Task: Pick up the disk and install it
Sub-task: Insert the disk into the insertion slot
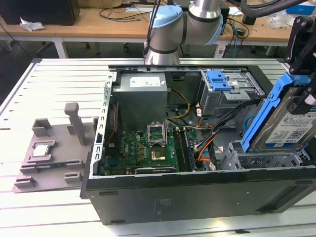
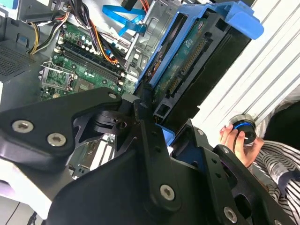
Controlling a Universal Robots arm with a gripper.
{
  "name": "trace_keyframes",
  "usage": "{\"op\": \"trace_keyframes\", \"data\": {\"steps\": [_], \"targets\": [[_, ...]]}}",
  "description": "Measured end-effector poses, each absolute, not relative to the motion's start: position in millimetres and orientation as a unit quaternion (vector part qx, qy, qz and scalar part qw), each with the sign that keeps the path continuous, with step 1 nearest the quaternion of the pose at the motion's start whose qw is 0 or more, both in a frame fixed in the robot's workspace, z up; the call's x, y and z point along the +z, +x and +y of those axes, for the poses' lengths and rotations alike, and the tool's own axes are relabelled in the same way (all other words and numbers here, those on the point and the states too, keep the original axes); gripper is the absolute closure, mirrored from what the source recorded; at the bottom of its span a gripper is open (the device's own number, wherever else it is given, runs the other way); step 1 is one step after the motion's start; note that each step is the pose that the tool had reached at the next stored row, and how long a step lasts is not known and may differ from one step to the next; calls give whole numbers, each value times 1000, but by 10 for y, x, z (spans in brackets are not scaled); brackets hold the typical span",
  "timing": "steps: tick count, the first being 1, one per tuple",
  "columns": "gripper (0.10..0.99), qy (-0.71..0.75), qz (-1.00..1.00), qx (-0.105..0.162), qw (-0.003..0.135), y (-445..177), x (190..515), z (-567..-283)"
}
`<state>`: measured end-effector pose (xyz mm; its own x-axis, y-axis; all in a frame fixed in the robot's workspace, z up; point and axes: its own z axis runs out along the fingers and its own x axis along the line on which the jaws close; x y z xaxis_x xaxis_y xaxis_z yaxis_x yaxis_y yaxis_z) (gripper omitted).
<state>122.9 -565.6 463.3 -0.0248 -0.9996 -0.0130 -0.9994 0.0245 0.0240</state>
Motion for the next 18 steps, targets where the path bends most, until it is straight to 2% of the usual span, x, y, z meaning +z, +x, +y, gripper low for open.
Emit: {"op": "trace_keyframes", "data": {"steps": [9,18], "targets": [[718,698,-716,-13,4,1227,4458,-5466],[718,698,-716,-13,4,1227,4293,-5461]]}}
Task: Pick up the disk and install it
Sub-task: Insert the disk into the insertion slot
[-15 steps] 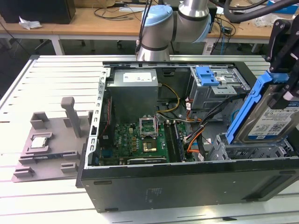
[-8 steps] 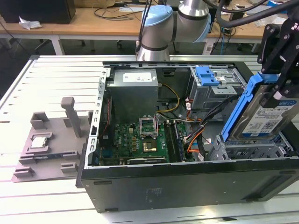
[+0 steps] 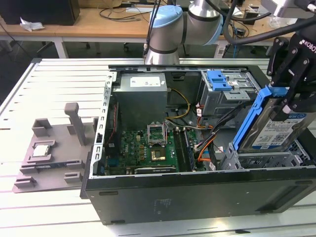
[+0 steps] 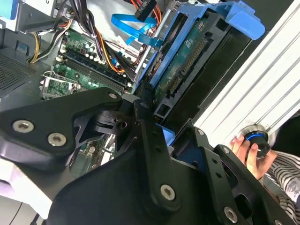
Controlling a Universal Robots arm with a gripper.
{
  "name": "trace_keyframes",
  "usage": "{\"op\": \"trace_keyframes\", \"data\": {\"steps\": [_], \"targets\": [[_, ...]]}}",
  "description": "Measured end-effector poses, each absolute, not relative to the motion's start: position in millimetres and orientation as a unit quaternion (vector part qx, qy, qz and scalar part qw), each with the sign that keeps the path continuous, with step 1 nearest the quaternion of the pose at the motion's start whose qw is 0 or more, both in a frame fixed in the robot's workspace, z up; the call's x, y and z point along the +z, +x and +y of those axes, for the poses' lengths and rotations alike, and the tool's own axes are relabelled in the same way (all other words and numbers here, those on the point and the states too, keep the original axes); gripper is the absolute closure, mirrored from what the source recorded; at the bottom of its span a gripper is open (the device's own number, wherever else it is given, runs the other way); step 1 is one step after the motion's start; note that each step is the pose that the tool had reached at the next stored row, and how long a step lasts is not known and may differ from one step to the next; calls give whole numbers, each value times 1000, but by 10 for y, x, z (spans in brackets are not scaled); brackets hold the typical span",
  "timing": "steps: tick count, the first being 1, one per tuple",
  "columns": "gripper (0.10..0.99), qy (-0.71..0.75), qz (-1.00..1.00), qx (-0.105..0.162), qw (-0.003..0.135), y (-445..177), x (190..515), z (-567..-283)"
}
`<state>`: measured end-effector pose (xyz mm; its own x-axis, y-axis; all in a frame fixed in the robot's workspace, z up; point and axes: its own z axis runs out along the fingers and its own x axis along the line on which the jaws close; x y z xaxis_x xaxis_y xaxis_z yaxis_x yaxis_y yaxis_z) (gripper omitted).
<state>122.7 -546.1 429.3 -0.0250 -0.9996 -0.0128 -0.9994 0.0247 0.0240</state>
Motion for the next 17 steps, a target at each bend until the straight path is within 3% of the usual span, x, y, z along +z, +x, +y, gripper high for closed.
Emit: {"op": "trace_keyframes", "data": {"steps": [17], "targets": [[718,698,-716,-13,4,1227,4028,-5462]]}}
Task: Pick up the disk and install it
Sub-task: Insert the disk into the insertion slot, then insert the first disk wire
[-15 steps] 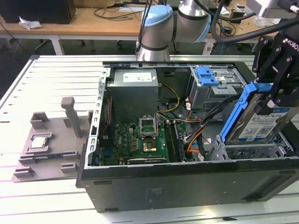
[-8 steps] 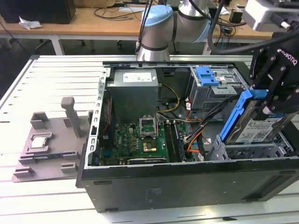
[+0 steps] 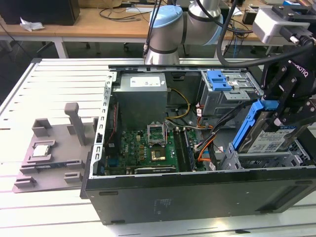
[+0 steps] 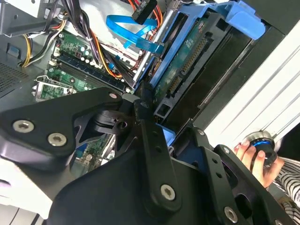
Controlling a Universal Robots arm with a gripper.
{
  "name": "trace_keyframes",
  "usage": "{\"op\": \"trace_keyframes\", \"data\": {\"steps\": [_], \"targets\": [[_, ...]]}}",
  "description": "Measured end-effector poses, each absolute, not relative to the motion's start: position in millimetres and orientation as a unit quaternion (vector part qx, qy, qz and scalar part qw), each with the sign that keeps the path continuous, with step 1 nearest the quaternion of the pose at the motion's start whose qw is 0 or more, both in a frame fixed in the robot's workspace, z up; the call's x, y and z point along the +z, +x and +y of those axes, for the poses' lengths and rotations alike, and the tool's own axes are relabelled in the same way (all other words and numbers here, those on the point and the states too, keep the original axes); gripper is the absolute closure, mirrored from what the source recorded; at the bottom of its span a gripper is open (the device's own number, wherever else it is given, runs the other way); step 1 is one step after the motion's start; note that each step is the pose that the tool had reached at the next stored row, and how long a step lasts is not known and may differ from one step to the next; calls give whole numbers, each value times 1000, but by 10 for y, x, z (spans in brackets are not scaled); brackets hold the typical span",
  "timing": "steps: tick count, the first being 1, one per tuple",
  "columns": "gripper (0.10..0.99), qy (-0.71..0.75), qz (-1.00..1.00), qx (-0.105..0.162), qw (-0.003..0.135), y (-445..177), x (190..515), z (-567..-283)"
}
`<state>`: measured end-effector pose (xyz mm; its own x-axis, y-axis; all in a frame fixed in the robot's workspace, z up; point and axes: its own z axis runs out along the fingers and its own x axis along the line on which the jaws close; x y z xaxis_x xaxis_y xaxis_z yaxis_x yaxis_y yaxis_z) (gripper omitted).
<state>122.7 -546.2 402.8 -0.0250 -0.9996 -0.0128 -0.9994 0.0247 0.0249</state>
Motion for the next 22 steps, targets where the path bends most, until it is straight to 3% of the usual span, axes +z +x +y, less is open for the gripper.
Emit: {"op": "trace_keyframes", "data": {"steps": [4,5,10,11,12,13,15,22], "targets": [[706,698,-716,-13,4,1227,4027,-5462],[643,698,-716,-13,4,1227,4027,-5461],[643,698,-716,-13,4,1227,4026,-5461],[659,698,-716,-13,4,1227,4026,-5461],[725,698,-716,-13,4,1227,4026,-5461],[847,698,-716,-13,4,1227,4026,-5461],[969,698,-716,-13,4,1227,4025,-5461],[980,698,-716,-13,4,1227,4024,-5461]]}}
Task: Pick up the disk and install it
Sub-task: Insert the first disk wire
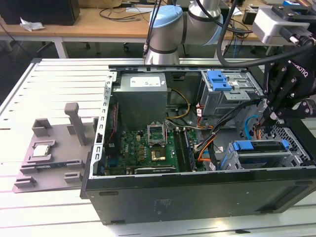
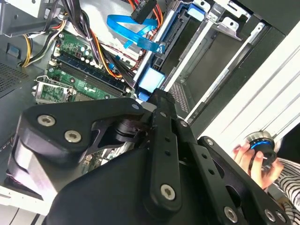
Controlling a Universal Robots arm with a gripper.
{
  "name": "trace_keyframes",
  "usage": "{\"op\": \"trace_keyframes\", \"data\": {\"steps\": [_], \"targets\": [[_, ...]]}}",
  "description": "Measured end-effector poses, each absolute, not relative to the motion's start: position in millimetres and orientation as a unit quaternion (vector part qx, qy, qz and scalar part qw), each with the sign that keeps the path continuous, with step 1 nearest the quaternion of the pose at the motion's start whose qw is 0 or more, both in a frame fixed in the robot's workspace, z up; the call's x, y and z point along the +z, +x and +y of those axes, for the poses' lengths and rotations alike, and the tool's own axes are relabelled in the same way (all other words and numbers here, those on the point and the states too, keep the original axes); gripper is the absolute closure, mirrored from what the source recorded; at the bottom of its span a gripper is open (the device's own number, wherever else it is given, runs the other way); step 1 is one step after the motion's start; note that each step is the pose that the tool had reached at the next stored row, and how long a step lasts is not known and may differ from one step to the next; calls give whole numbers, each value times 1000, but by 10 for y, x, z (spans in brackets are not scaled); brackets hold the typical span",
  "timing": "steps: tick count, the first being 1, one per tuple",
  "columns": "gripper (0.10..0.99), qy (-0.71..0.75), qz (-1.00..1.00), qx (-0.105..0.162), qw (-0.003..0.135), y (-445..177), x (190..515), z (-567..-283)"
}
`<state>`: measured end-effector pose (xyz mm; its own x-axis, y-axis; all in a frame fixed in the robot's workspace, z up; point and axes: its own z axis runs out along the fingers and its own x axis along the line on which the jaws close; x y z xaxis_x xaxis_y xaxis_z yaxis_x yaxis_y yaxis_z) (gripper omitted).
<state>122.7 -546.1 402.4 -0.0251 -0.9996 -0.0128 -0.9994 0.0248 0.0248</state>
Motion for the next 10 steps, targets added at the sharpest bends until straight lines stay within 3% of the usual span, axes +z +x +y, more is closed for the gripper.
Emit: {"op": "trace_keyframes", "data": {"steps": [10], "targets": [[980,698,-716,-13,4,1290,4021,-5461]]}}
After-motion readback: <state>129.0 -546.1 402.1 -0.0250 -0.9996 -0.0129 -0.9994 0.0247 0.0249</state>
